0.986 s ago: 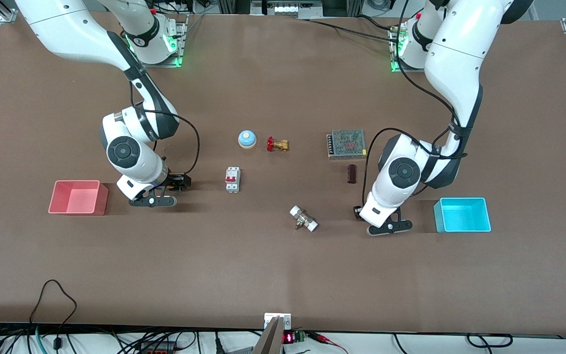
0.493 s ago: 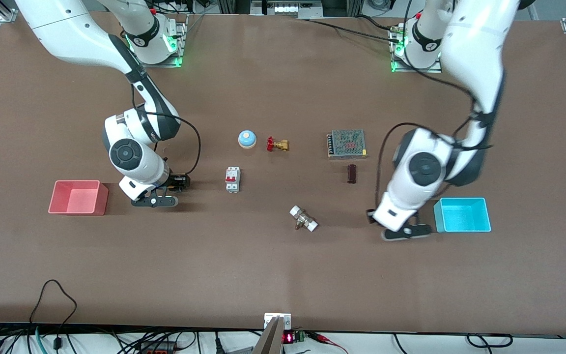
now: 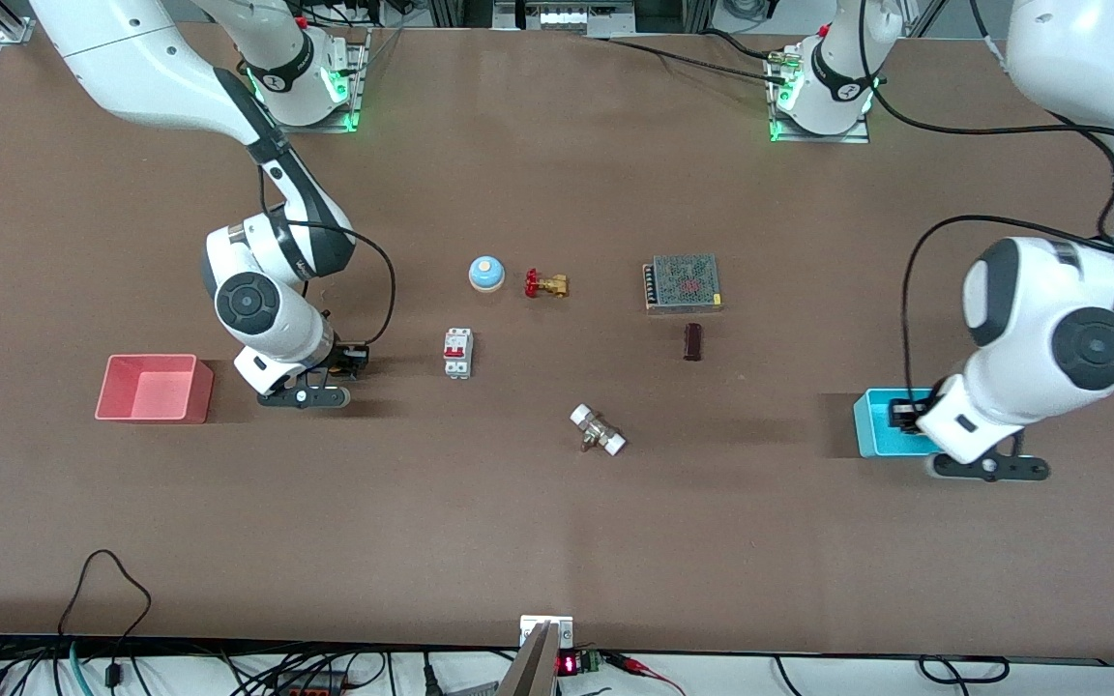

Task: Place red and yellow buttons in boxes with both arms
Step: 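Carry the yellow button to the pink box while the left gripper carries red to cyan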

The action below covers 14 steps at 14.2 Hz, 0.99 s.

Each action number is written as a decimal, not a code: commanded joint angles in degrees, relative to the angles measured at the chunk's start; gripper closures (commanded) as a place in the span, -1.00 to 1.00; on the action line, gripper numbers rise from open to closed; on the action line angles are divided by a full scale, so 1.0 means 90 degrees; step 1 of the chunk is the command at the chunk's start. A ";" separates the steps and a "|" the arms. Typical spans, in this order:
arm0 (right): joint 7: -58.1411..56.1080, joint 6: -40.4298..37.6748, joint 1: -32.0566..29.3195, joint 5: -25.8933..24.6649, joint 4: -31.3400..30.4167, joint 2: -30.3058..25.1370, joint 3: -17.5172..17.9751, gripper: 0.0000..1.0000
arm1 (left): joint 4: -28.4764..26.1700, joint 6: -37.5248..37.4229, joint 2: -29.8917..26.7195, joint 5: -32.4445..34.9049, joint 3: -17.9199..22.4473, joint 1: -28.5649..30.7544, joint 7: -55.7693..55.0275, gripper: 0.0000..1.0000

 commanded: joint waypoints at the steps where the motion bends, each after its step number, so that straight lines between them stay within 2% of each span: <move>1: 0.0041 -0.0201 -0.0319 -0.0073 0.0053 -0.0632 0.0045 0.61 | -0.0467 0.0374 0.0081 0.0139 -0.0092 0.0185 0.0092 0.57; 3: -0.0512 -0.0805 -0.0670 -0.0044 0.0227 -0.1053 -0.0013 0.61 | -0.1003 0.1183 0.0091 0.0139 -0.0101 0.0331 0.0227 0.57; 6: -0.1508 -0.1275 -0.1276 0.0005 0.0696 -0.1094 -0.0188 0.61 | -0.1562 0.2258 0.0217 0.0139 -0.0092 0.0478 0.0414 0.56; 8: -0.2434 -0.1258 -0.1531 0.0169 0.0794 -0.1074 -0.0597 0.61 | -0.1748 0.2718 0.0354 0.0139 -0.0092 0.0517 0.0414 0.56; 10: -0.3518 -0.1180 -0.1600 0.0929 0.0912 -0.0938 -0.1115 0.60 | -0.1865 0.3061 0.0461 0.0139 -0.0092 0.0537 0.0404 0.52; 11: -0.3871 -0.0957 -0.1590 0.1039 0.0922 -0.0792 -0.1252 0.60 | -0.1875 0.3149 0.0510 0.0139 -0.0092 0.0556 0.0414 0.51; 12: -0.3991 -0.0578 -0.1610 0.1030 0.0922 -0.0501 -0.1408 0.60 | -0.1876 0.3150 0.0520 0.0130 -0.0101 0.0576 0.0395 -0.27; 13: -0.3982 -0.0419 -0.1610 0.1030 0.0922 -0.0372 -0.1410 0.60 | -0.1856 0.3150 0.0511 0.0120 -0.0102 0.0586 0.0375 -0.91; 14: -0.3973 -0.0273 -0.1610 0.1021 0.0922 -0.0255 -0.1420 0.60 | -0.1837 0.3140 0.0482 0.0120 -0.0102 0.0586 0.0394 -1.00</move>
